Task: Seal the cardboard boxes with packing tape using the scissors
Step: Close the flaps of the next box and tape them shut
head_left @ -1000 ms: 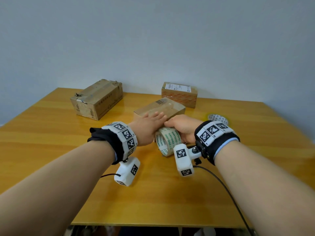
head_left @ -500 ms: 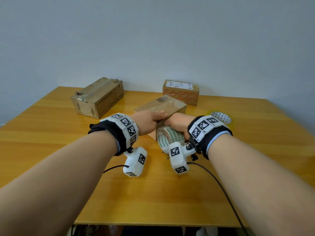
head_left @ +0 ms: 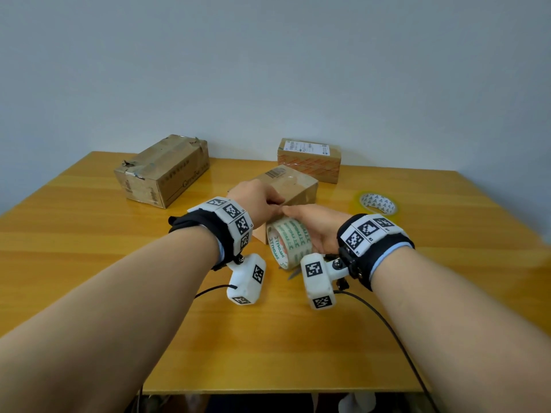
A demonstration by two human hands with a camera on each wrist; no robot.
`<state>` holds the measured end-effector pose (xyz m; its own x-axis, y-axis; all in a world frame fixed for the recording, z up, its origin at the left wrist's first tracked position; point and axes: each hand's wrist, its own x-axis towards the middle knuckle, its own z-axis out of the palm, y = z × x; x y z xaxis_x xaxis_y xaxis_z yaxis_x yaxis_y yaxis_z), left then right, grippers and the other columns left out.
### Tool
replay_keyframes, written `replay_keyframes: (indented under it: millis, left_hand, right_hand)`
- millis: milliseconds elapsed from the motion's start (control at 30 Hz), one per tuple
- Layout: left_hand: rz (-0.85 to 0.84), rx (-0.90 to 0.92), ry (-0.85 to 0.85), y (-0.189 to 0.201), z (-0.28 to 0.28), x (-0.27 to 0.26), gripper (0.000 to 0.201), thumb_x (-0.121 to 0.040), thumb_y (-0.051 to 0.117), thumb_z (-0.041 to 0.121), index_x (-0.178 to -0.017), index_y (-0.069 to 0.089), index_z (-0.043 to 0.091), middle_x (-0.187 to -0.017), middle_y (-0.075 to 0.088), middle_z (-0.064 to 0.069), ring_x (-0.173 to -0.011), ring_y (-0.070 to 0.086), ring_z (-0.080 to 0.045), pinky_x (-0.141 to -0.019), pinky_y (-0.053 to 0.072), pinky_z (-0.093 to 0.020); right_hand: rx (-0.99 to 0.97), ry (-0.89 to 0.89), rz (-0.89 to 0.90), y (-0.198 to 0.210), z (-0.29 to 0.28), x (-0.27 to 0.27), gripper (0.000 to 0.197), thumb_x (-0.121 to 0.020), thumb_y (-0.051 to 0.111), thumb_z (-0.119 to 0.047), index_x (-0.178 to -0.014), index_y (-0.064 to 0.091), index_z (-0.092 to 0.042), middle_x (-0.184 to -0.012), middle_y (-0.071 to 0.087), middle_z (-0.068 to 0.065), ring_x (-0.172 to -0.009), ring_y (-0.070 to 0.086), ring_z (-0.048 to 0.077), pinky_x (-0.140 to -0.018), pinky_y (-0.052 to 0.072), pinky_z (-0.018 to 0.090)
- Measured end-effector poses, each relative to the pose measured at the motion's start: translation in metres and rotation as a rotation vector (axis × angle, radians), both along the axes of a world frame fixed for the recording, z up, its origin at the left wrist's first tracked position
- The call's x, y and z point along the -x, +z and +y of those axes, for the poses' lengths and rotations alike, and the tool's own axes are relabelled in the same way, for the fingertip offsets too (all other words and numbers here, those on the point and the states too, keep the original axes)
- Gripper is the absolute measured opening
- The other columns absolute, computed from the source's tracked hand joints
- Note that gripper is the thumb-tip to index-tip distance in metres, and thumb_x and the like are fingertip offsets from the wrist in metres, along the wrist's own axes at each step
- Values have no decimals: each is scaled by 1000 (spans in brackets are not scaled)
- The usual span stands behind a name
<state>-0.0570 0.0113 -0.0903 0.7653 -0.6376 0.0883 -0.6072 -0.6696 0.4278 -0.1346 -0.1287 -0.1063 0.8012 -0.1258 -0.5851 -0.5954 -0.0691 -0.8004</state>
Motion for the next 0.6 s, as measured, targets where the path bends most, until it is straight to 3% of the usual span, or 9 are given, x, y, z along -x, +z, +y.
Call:
replay_keyframes:
  millis: [67,100,200,300,400,600]
  left_hand:
    - [-34,1,16,-2,-1,3,28,-91,62,34,-118,70,33,-111,71,11,-94,65,-11,-80,55,-28]
    - [-51,-1,22,-4,-2,4,29,-90,62,31,-118,69,32,-112,70,11,-96,64,-12,-81,54,-29]
    - [-84,-15,29,-10,-5,10,27,-90,59,26,-116,63,32,-111,69,8,-100,63,-18,-93,51,-40]
    - [-102,-41,-5,-8,-2,9,25,-92,57,29,-117,60,29,-109,69,6,-95,62,-18,-89,52,-38]
    - [-83,-79,-76,-1,5,1,32,-91,61,27,-124,59,27,-114,66,6,-90,55,-10,-79,45,-24]
    - [52,-69,-110,3,15,-15,44,-85,69,26,-127,59,32,-119,62,11,-99,56,-8,-82,40,-21]
  right_hand:
    - [-61,23,-17,1,-4,4,40,-103,51,-33,-134,56,-8,-107,70,14,-92,68,31,-67,60,45]
    - [-66,18,-22,1,-5,5,40,-102,54,-29,-134,55,-6,-113,70,16,-98,70,33,-69,61,47]
    - [15,12,-21,4,-1,1,37,-100,58,-23,-131,57,-4,-125,69,20,-114,68,37,-92,55,57]
    - [72,3,-13,7,3,-2,33,-99,59,-19,-128,58,-2,-117,72,19,-109,70,35,-100,52,55]
    - [52,-4,7,7,4,-3,28,-100,58,-16,-124,58,-1,-99,73,15,-93,71,29,-91,57,47]
    - [-15,-47,9,8,8,-6,20,-101,56,-11,-119,53,-2,-95,71,16,-93,70,29,-96,55,48]
